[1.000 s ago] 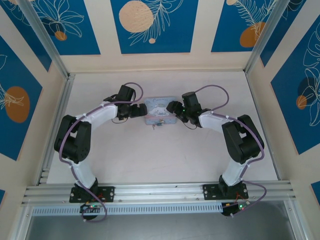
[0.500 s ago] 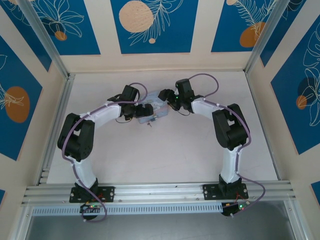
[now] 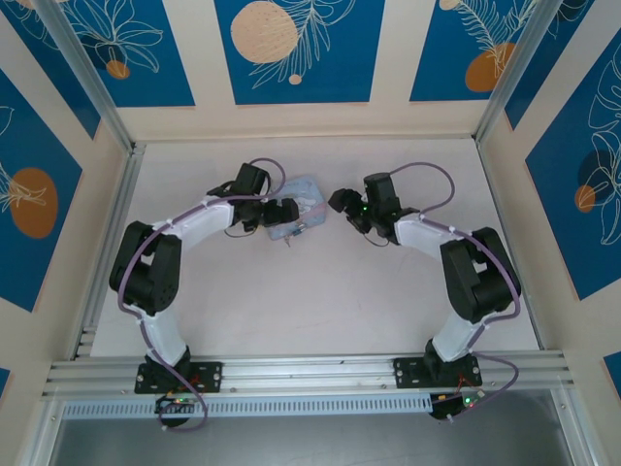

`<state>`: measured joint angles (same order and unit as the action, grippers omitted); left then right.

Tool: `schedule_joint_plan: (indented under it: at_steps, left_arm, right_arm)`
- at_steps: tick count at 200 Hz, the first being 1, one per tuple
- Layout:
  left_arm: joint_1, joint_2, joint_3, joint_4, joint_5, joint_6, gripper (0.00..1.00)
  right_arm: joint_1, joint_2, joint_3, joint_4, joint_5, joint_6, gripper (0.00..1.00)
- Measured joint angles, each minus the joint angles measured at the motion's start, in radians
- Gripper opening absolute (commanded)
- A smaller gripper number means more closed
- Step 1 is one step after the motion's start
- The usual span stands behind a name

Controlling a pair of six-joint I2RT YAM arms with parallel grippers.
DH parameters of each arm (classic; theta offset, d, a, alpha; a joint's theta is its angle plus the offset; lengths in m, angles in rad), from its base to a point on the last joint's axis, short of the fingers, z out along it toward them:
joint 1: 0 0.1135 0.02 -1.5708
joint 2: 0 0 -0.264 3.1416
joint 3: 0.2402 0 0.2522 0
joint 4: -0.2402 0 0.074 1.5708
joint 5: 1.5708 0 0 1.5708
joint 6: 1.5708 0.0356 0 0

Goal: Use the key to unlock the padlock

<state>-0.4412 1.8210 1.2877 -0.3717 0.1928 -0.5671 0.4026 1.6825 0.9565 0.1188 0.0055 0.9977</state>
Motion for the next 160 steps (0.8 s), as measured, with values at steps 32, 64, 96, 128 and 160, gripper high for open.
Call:
schedule_joint_plan:
  at_steps: [32, 64, 96, 128, 160]
  left_arm:
    - [0.022, 0.001, 0.064, -0.043, -0.003, 0.001, 0.99]
    - [0.053, 0.016, 0.137, -0.068, -0.010, 0.016, 0.99]
    - [0.073, 0.045, 0.157, -0.093, -0.022, 0.032, 0.99]
    - [0.078, 0.068, 0.158, -0.115, -0.030, 0.049, 0.99]
    - [0.080, 0.077, 0.158, -0.120, -0.030, 0.054, 0.99]
  right_arm:
    - [0.120, 0.017, -0.024, 0.036, 0.019, 0.005, 0.61]
    - [0.220, 0.092, 0.013, -0.007, 0.074, -0.023, 0.63]
    - [0.278, 0.174, 0.115, -0.117, 0.156, -0.077, 0.63]
    - [0.308, 0.250, 0.233, -0.216, 0.219, -0.123, 0.66]
    - [0.327, 0.313, 0.335, -0.320, 0.279, -0.162, 0.66]
